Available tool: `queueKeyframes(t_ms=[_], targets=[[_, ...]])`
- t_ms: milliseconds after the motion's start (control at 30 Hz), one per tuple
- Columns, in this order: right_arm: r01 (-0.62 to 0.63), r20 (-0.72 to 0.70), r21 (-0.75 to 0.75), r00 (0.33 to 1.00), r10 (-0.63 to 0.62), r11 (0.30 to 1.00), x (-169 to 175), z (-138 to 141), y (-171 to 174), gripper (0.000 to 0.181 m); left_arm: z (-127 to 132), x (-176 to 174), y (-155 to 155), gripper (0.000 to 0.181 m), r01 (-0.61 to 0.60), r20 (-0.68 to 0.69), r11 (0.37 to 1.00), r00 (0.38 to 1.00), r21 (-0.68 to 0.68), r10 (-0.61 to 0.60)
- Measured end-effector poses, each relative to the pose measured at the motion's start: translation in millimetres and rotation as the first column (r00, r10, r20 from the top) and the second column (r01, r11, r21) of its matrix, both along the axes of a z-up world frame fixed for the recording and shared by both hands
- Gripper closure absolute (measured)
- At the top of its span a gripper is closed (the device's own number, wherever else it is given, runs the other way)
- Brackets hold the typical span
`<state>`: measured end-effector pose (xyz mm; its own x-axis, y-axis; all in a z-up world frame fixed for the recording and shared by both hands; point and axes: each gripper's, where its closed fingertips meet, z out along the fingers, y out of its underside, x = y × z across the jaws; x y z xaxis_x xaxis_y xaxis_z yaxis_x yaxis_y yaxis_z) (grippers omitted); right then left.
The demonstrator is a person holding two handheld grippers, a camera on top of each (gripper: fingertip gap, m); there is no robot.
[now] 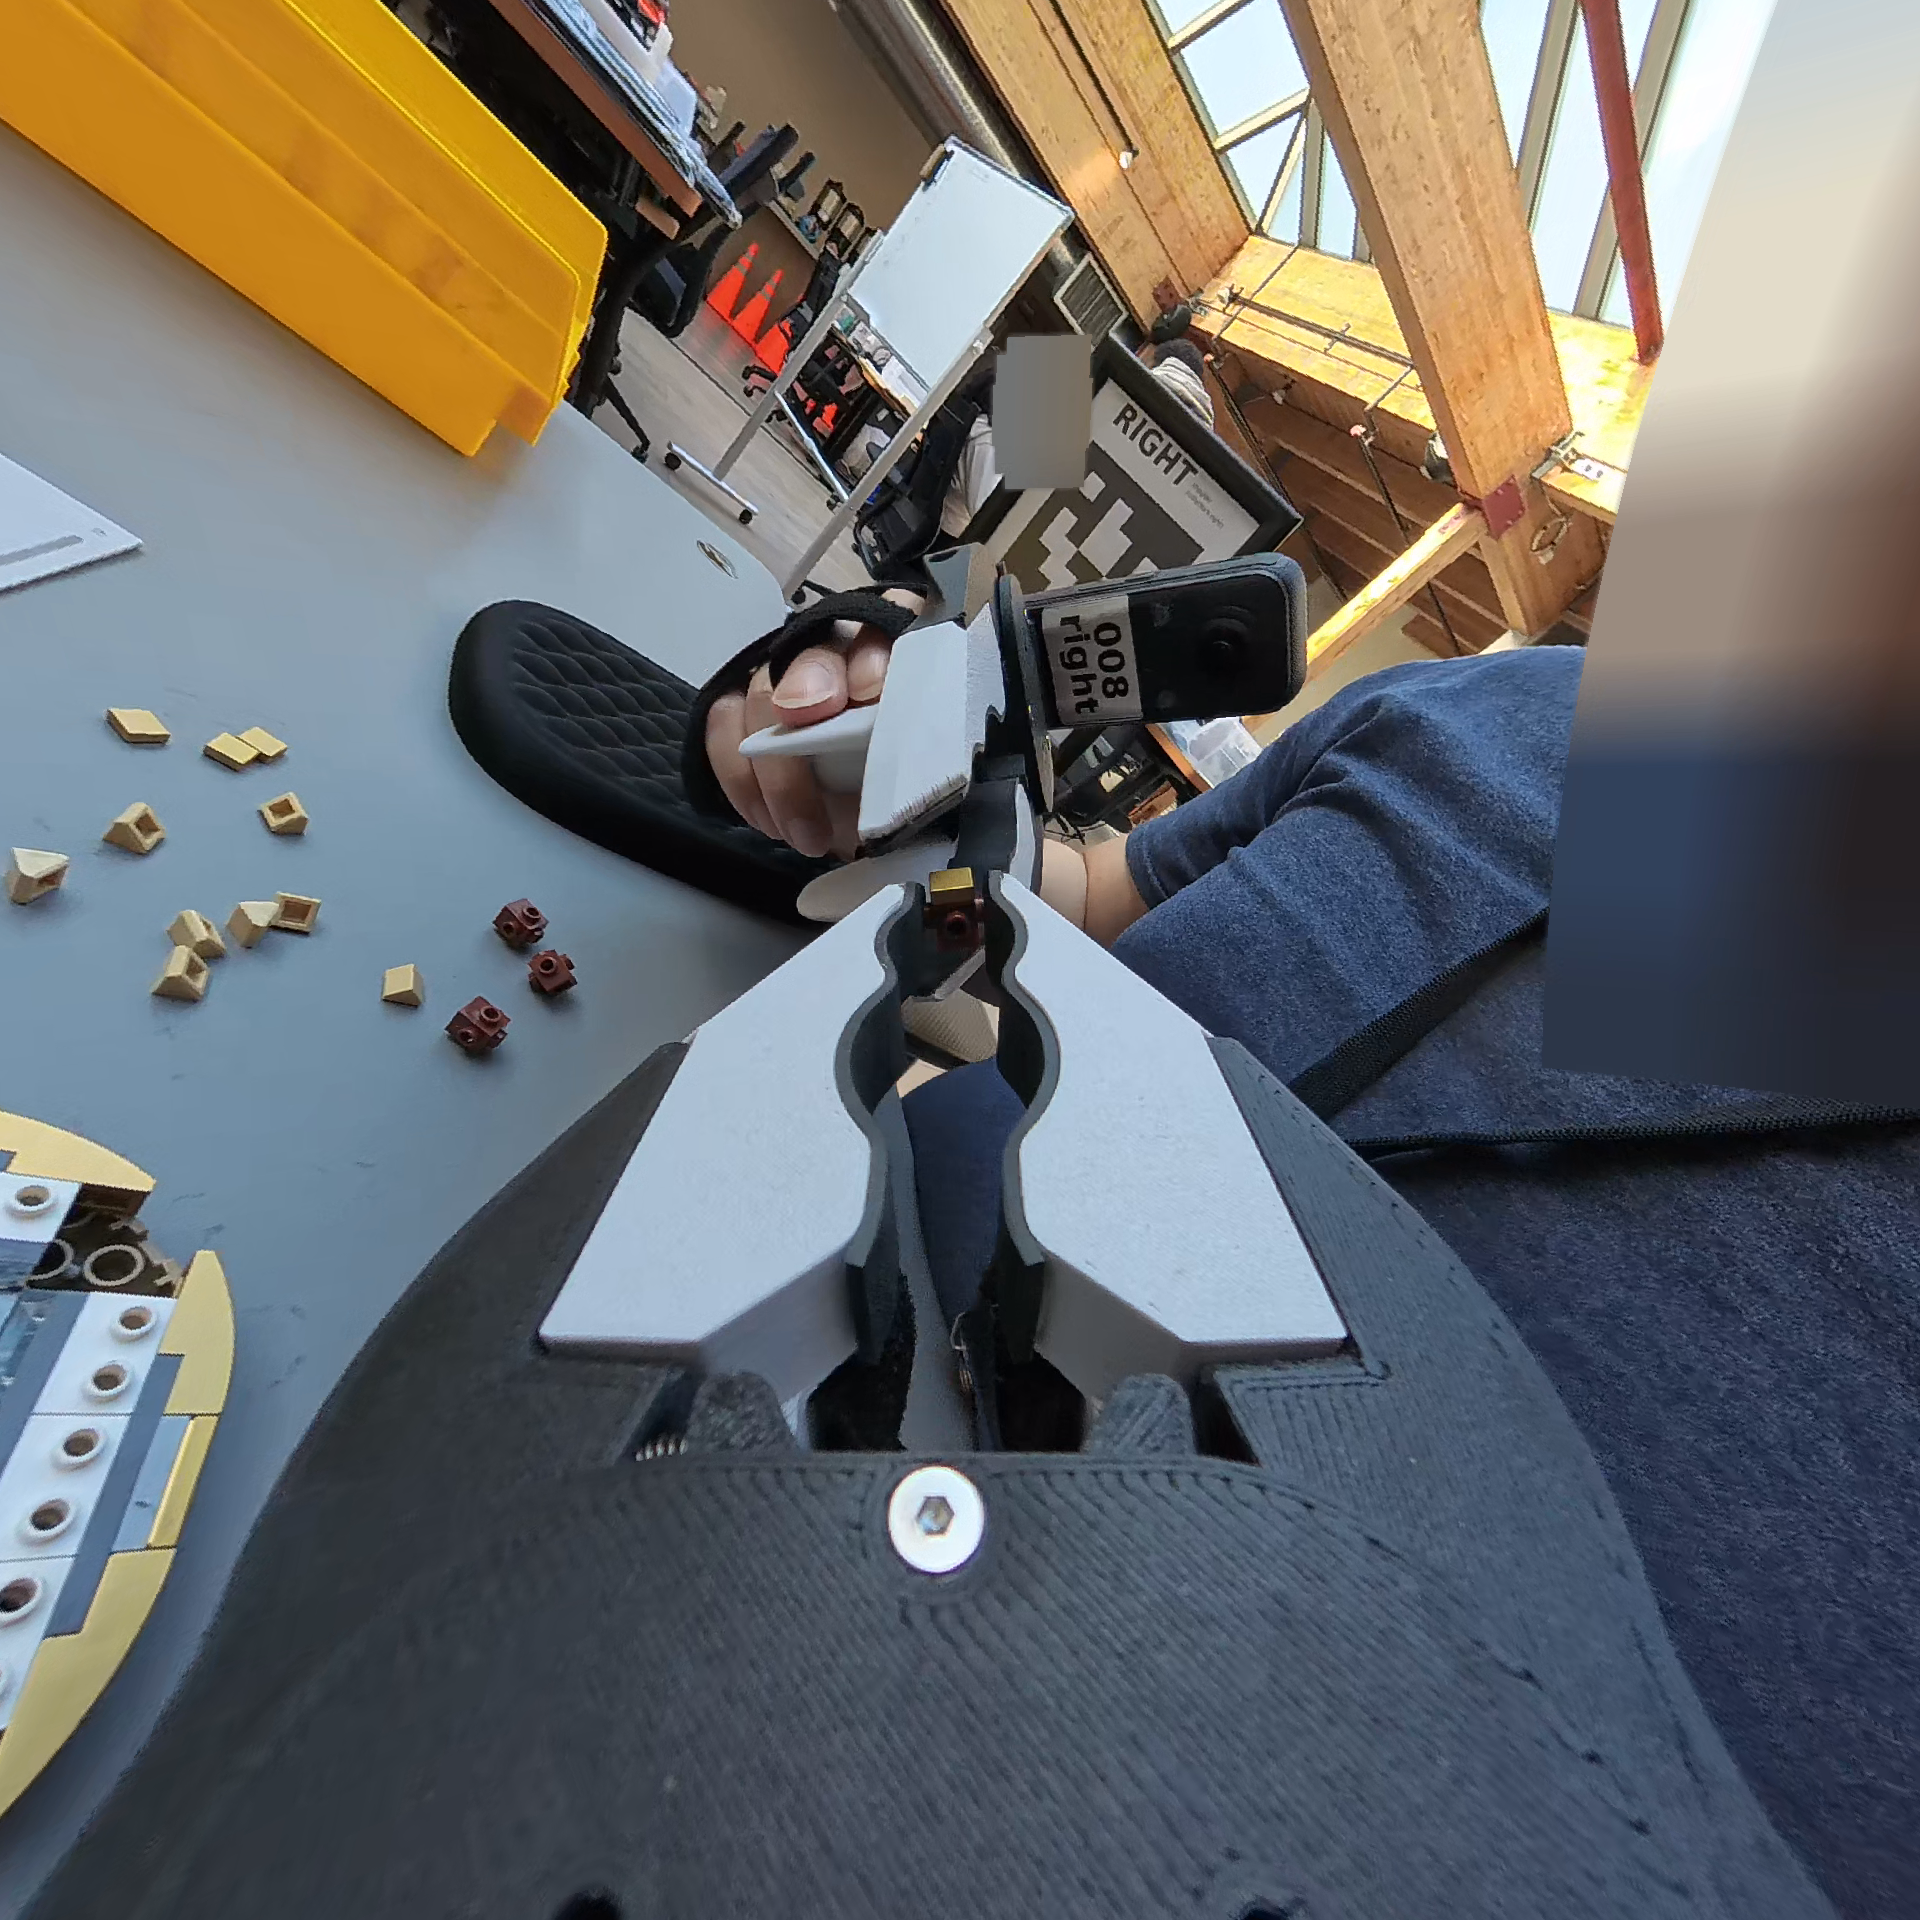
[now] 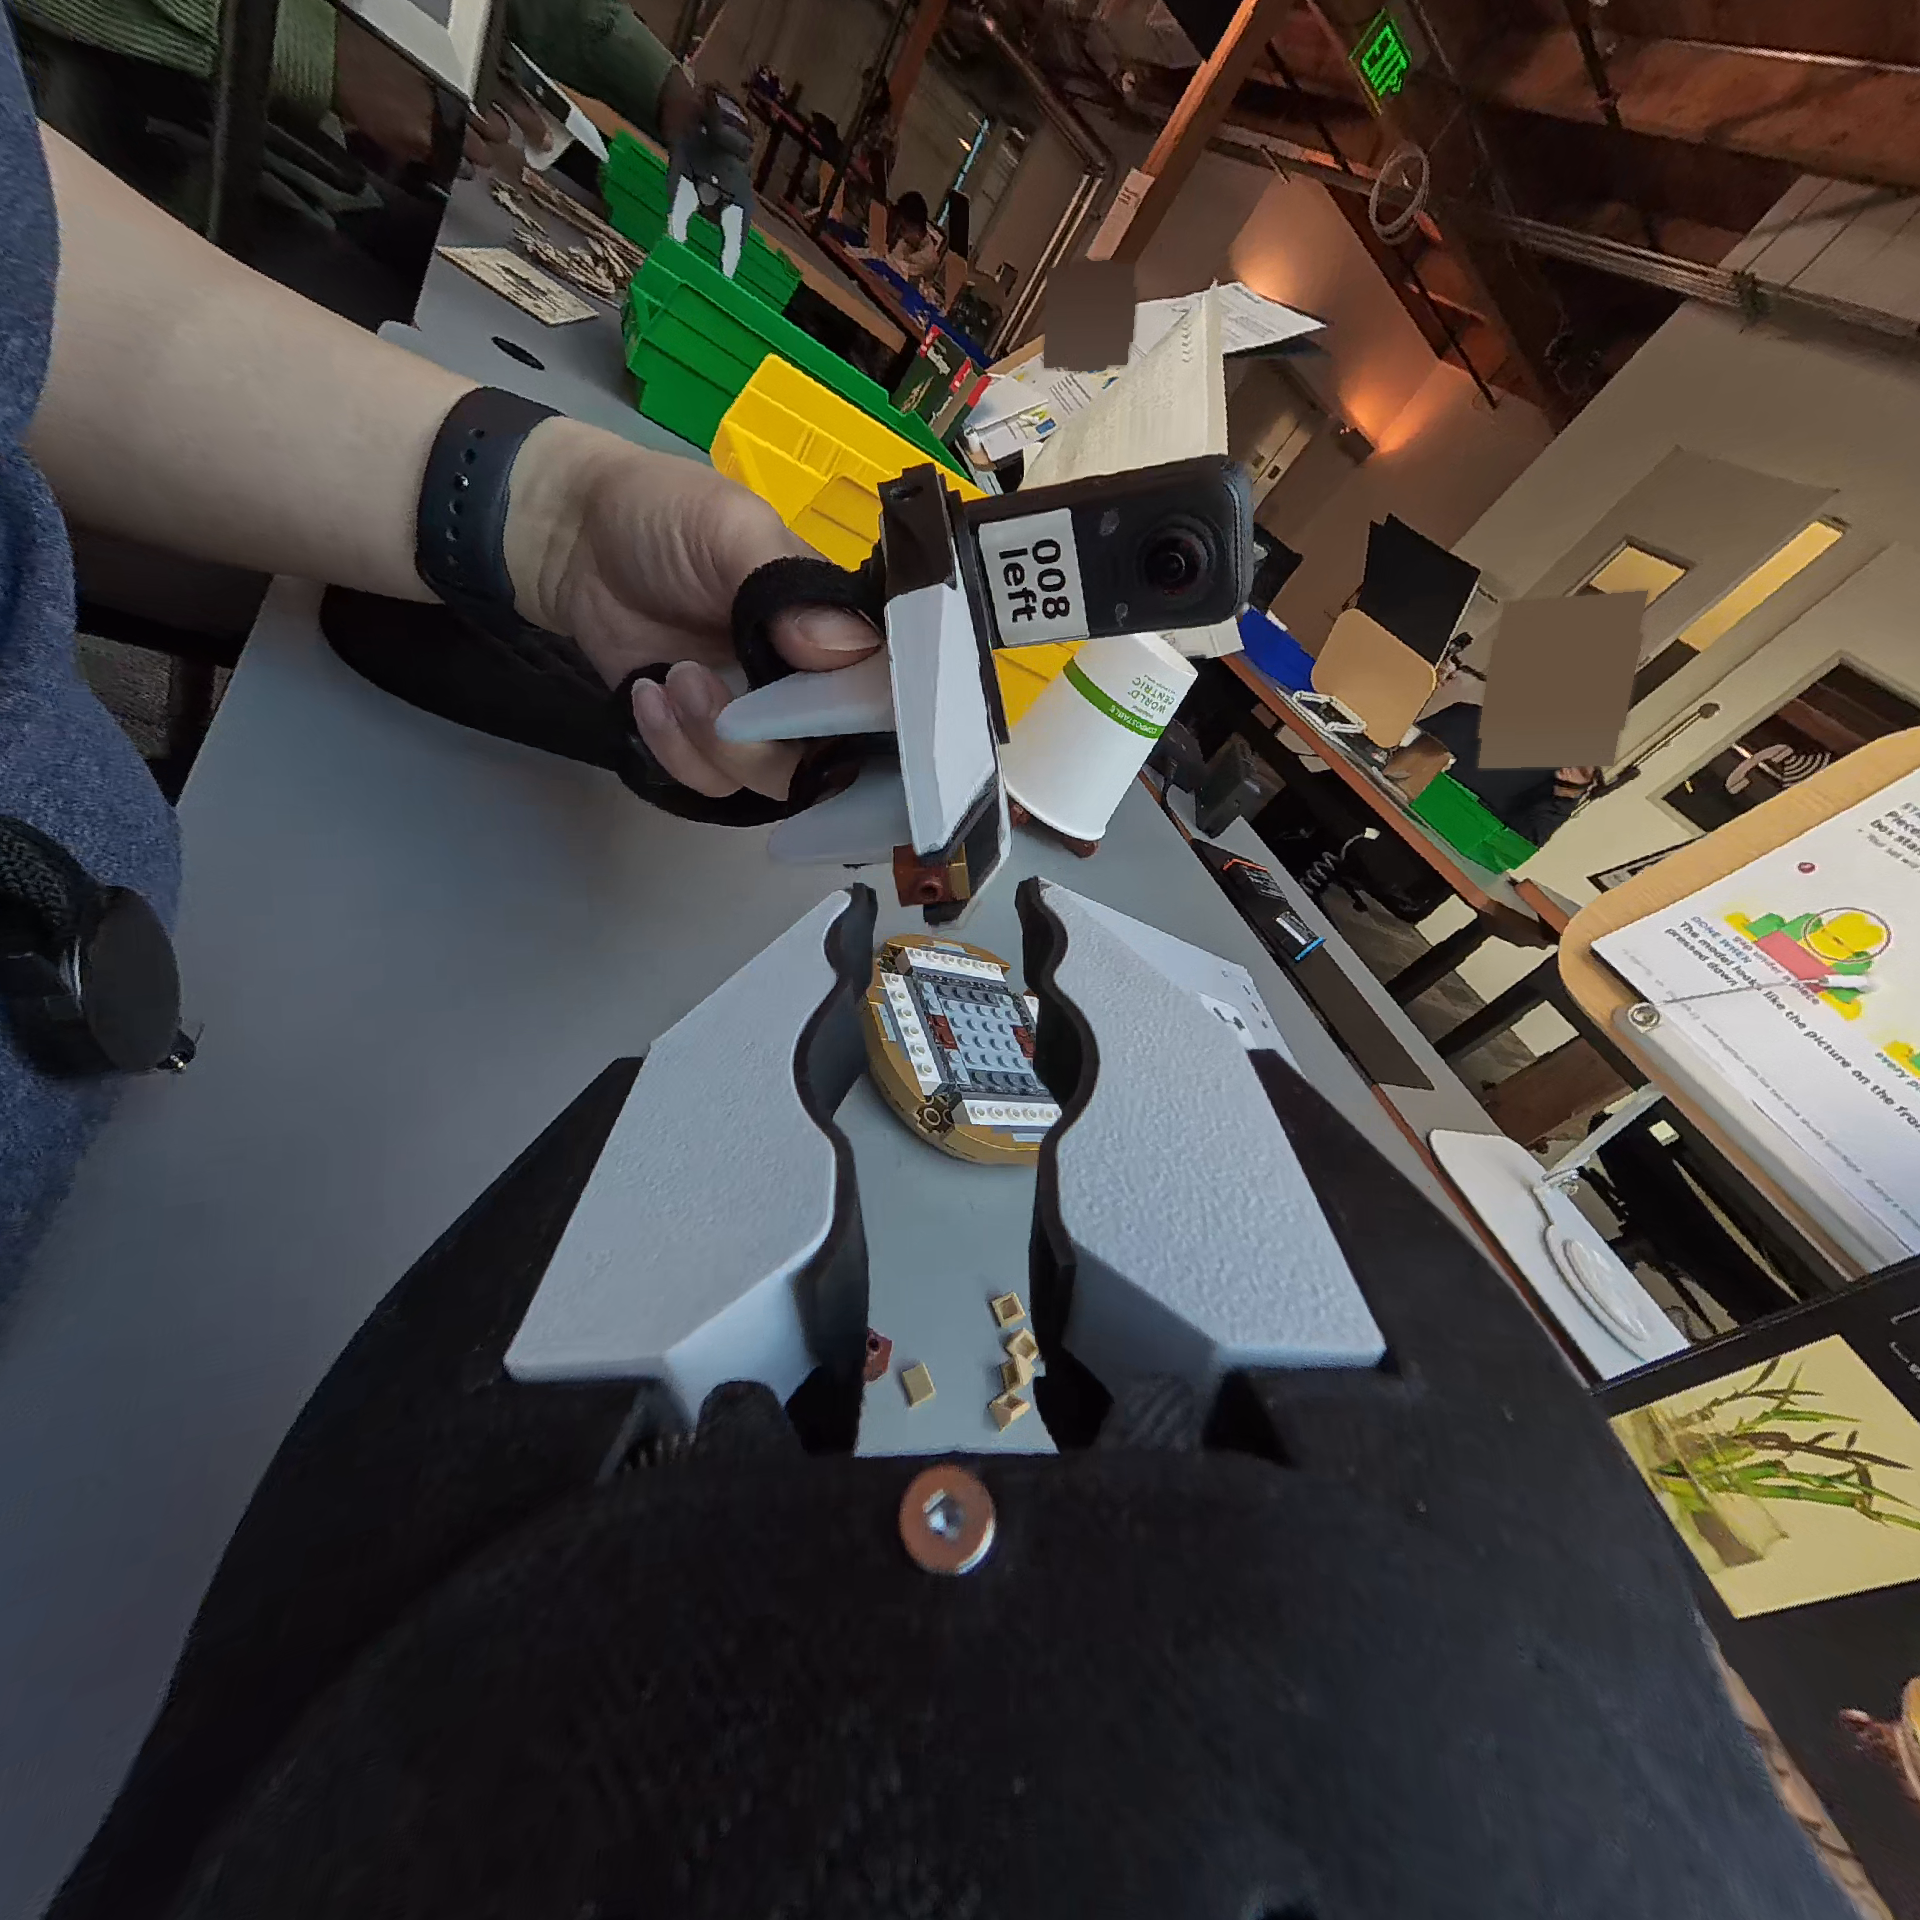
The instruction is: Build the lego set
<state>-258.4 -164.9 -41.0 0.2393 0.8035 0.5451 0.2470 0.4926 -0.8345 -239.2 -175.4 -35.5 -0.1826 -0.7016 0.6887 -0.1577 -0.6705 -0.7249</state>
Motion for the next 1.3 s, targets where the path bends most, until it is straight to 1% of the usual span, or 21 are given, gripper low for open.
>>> queueKeyframes(t_ms=[67, 167, 233, 333, 367, 433, 500, 533, 567, 600, 633, 700, 733, 800, 967, 1300], targets=[[0.003, -0.008, -0.03, 1.0, -0.003, 1.0, 1, -1, 2, 0.151, -2, -3, 6, 0.172, -0.036, -0.016, 0.999, 0.999, 0.025, 0.036], [0.013, -0.027, -0.063, 1.0, -0.015, 0.998, 5, -1, 6, 0.15, -10, -8, 16, 0.172, -0.087, -0.069, 0.994, 0.993, 0.058, 0.091], [0.035, -0.044, -0.085, 0.998, -0.039, 0.996, 11, 2, 11, 0.15, -11, -13, 23, 0.172, -0.121, -0.079, 0.99, 0.989, 0.078, 0.127], [0.119, -0.057, -0.152, 0.99, -0.129, 0.981, 34, 5, 32, 0.15, -12, -24, 37, 0.172, -0.189, -0.104, 0.973, 0.974, 0.132, 0.204], [0.143, -0.058, -0.209, 0.986, -0.159, 0.967, 45, 5, 41, 0.151, -14, -28, 41, 0.172, -0.211, -0.124, 0.964, 0.965, 0.161, 0.232], [0.169, -0.05, -0.386, 0.978, -0.204, 0.907, 69, -1, 57, 0.15, -15, -34, 46, 0.172, -0.231, -0.148, 0.951, 0.953, 0.205, 0.264], [0.243, 0.01, -0.549, 0.958, -0.285, 0.8, 96, -18, 76, 0.154, -15, -39, 48, 0.171, -0.245, -0.151, 0.944, 0.947, 0.223, 0.282], [0.309, 0.073, -0.593, 0.94, -0.332, 0.744, 109, -30, 86, 0.156, -14, -41, 50, 0.171, -0.256, -0.148, 0.939, 0.944, 0.228, 0.293], [0.372, 0.15, -0.606, 0.922, -0.358, 0.703, 119, -44, 91, 0.157, -12, -41, 51, 0.171, -0.262, -0.142, 0.937, 0.944, 0.231, 0.299], [0.427, 0.238, -0.595, 0.903, -0.359, 0.68, 127, -58, 93, 0.162, -11, -42, 51, 0.171, -0.263, -0.135, 0.937, 0.945, 0.232, 0.298], [0.478, 0.324, -0.565, 0.878, -0.352, 0.672, 132, -71, 93, 0.164, -10, -41, 51, 0.171, -0.262, -0.131, 0.937, 0.946, 0.233, 0.297], [0.531, 0.441, -0.481, 0.834, -0.331, 0.697, 133, -87, 94, 0.166, -11, -40, 50, 0.171, -0.255, -0.134, 0.937, 0.947, 0.239, 0.292], [0.519, 0.465, -0.465, 0.832, -0.301, 0.717, 128, -91, 91, 0.166, -12, -39, 49, 0.171, -0.249, -0.14, 0.938, 0.948, 0.24, 0.287], [0.473, 0.468, -0.469, 0.849, -0.244, 0.746, 111, -94, 86, 0.167, -14, -36, 48, 0.171, -0.24, -0.147, 0.939, 0.948, 0.245, 0.281], [0.462, 0.51, -0.468, 0.837, -0.196, 0.754, 94, -105, 89, 0.168, -15, -34, 44, 0.171, -0.227, -0.156, 0.94, 0.95, 0.256, 0.272], [0.444, 0.503, -0.463, 0.844, -0.185, 0.767, 87, -101, 106, 0.168, -18, -38, 43, 0.171, -0.237, -0.154, 0.941, 0.948, 0.242, 0.278]])
